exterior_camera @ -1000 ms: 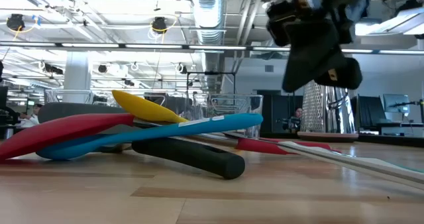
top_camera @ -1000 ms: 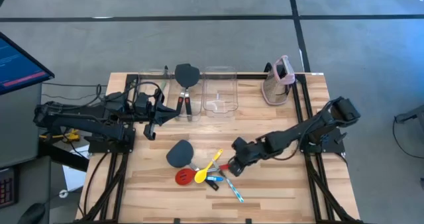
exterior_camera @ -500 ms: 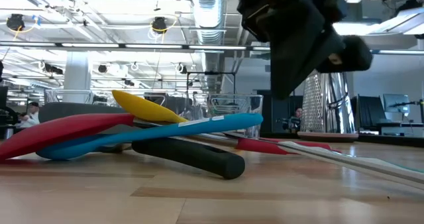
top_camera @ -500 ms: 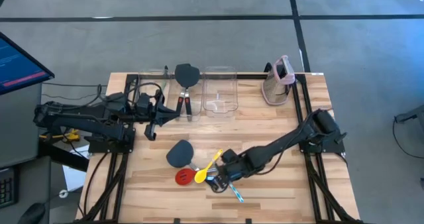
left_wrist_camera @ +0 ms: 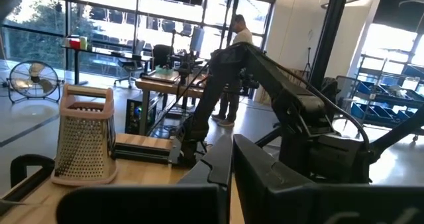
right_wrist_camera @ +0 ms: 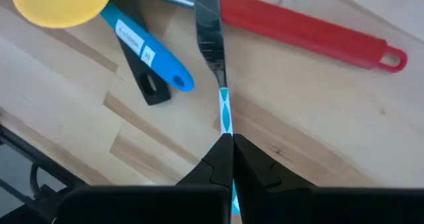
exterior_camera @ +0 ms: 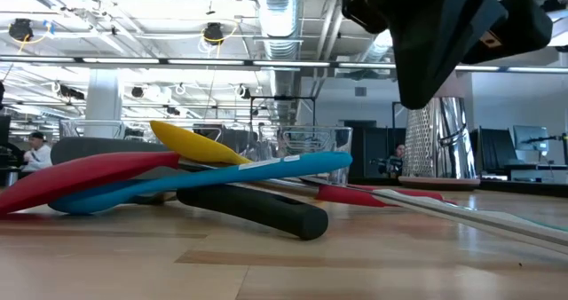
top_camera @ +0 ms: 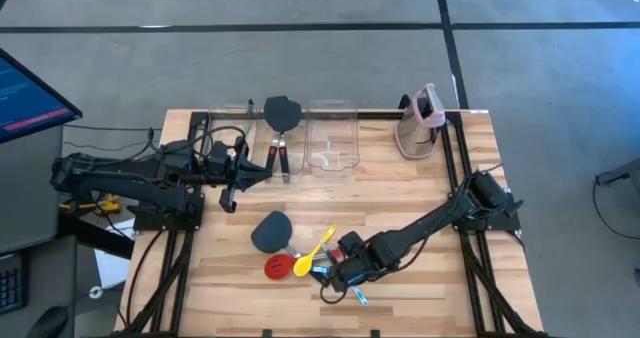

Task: Pick & Place Kitchen Items
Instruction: Put the blue patterned knife into the left transparent bin

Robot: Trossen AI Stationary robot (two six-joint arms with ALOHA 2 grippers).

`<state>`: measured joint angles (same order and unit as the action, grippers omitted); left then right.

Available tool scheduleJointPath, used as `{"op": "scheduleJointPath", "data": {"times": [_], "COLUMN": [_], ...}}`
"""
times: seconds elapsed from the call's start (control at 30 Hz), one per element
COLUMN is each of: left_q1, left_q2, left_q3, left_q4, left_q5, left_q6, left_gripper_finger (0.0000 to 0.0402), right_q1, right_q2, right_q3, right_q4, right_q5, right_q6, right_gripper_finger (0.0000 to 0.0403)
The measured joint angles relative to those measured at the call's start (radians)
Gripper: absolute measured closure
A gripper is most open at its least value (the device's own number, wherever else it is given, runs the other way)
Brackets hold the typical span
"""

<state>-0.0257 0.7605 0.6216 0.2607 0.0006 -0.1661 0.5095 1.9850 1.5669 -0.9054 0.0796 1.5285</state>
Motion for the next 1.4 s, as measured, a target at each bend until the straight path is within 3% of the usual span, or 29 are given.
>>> {"op": "scheduleJointPath", "data": {"times": [0.3,0.6,0.77,1.4], "left_q1": [0.000,0.000,0.000,0.000], "left_q2": [0.000,0.000,0.000,0.000], "left_q3": [0.000,0.000,0.000,-0.001], "left_q4": [0.000,0.000,0.000,-0.035], "left_q5": [0.000,0.000,0.000,0.000], "left_q6": [0.002,0.003,0.003,0.003], "left_gripper_finger": [0.0399,0.0399,0.0399,0.0399], "right_q1": [-0.002,-0.004,-0.010,-0.014], "right_q2": [0.000,0.000,0.026,0.179], "right_q3": [0.000,0.000,0.001,-0.001], "right_q4": [0.021,0.018,0.028,0.091], "right_q5": [0.000,0.059,0.055,-0.028], "right_q6": [-0.035,-0.072,-0.124,-0.213], "right_gripper_finger": [0.0387,0.0262,0.0221,0.0245]}}
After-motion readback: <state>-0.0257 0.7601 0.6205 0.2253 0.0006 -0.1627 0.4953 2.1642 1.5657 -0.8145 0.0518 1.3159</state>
